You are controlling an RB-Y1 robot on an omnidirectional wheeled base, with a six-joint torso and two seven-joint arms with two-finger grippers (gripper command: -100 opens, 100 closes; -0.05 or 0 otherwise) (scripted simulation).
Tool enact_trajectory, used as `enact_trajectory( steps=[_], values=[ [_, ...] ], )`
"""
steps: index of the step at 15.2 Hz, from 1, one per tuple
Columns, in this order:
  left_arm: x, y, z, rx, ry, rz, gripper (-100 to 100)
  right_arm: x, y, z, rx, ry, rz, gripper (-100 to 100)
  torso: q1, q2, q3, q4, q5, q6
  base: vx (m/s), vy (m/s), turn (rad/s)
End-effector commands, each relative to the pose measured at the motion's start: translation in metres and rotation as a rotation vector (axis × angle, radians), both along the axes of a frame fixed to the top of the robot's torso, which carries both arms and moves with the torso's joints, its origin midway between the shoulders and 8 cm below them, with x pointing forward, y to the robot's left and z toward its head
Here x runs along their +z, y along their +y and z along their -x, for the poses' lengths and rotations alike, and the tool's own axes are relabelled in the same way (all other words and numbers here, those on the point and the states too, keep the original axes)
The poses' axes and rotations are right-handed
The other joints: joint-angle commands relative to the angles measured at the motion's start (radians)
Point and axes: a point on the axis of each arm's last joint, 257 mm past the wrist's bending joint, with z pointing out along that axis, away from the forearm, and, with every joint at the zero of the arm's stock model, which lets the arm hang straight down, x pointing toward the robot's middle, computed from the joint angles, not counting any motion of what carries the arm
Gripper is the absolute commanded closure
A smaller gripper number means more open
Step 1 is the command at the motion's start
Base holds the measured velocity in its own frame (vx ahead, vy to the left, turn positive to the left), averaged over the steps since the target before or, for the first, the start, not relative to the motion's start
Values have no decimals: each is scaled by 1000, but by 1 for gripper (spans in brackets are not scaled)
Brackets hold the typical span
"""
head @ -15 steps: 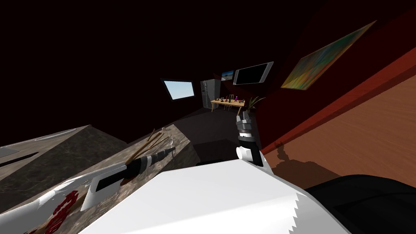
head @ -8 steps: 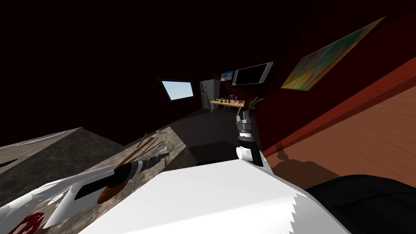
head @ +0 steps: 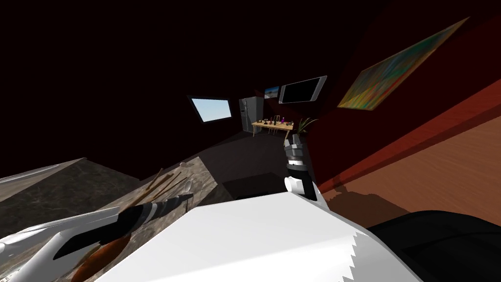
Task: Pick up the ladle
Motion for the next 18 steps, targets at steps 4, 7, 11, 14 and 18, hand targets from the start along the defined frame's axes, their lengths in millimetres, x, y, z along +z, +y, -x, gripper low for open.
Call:
enact_trajectory(
  steps=[4,7,11,14,18],
  values=[
    [-1,37,50,65,121,-67,-100,0,0,0,0,0,0,0,1,4,2,1,0,0,158,-64,-27],
    [-2,47,69,86,161,-85,-100,0,0,0,0,0,0,0,1,4,2,1,0,0,145,-52,-13],
    [-3,62,102,126,231,-111,-100,0,0,0,0,0,0,0,2,6,3,1,1,0,116,-40,-26],
    [-4,71,129,157,285,-127,-100,0,0,0,0,0,0,0,3,4,2,1,1,0,158,-34,-31],
    [-11,74,142,172,303,-130,-100,0,0,0,0,0,0,0,4,9,5,2,1,0,75,-18,-14]
  ],
)
